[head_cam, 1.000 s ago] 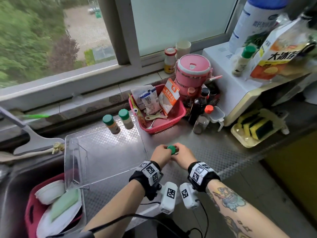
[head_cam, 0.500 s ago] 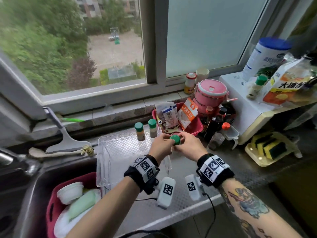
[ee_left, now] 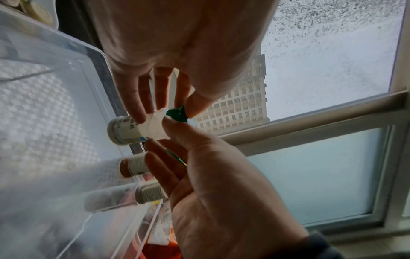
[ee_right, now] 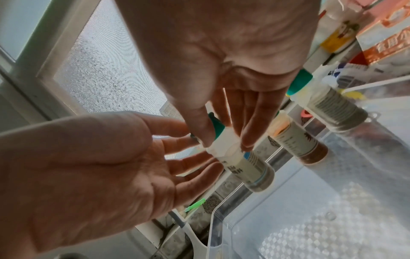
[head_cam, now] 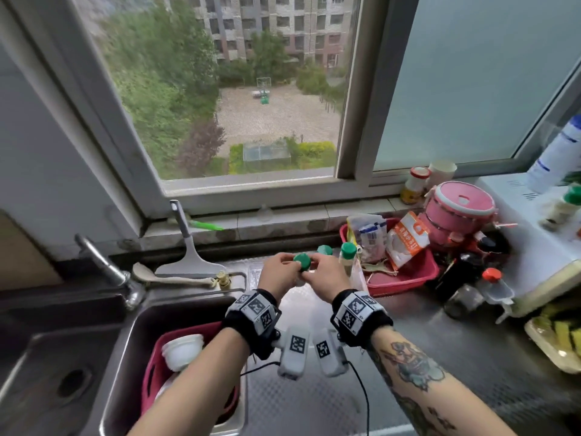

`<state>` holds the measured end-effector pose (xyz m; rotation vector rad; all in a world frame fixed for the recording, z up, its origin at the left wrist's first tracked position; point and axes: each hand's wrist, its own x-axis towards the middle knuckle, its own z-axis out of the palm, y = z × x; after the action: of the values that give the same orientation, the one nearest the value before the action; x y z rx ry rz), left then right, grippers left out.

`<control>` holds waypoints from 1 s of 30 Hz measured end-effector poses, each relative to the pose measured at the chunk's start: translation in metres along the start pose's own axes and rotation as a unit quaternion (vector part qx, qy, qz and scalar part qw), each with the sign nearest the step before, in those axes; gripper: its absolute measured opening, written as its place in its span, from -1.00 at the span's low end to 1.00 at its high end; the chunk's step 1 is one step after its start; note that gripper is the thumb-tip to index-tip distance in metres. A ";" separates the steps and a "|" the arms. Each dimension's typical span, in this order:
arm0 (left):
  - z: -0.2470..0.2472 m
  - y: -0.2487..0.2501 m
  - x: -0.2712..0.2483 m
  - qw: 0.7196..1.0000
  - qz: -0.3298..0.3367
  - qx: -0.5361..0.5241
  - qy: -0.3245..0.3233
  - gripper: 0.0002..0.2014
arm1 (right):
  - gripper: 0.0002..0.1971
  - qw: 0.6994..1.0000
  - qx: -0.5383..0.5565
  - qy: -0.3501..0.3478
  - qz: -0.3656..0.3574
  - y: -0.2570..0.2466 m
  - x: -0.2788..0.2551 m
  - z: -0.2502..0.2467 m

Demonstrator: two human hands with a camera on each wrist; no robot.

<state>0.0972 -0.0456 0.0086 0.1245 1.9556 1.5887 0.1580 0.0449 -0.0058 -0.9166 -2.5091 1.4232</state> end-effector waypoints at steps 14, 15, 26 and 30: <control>-0.004 -0.009 0.046 0.999 -0.008 0.026 0.022 -0.81 | -0.85 0.998 0.033 0.006 0.046 -0.006 0.028 0.015; -0.003 -0.008 0.047 1.000 -0.011 0.018 0.019 -0.80 | -0.86 0.998 0.031 0.003 0.046 -0.005 0.029 0.014; 0.003 -0.005 0.046 1.000 -0.027 -0.003 -0.015 -0.87 | -0.87 0.999 -0.001 -0.002 0.046 0.004 0.033 0.010; 0.004 -0.006 0.045 1.000 -0.002 0.016 -0.027 -0.88 | -0.83 0.999 -0.007 -0.007 0.050 0.005 0.032 0.007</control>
<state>0.0646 -0.0243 -0.0151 0.1753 1.9381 1.5369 0.1314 0.0593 -0.0202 -1.0516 -2.5186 1.4461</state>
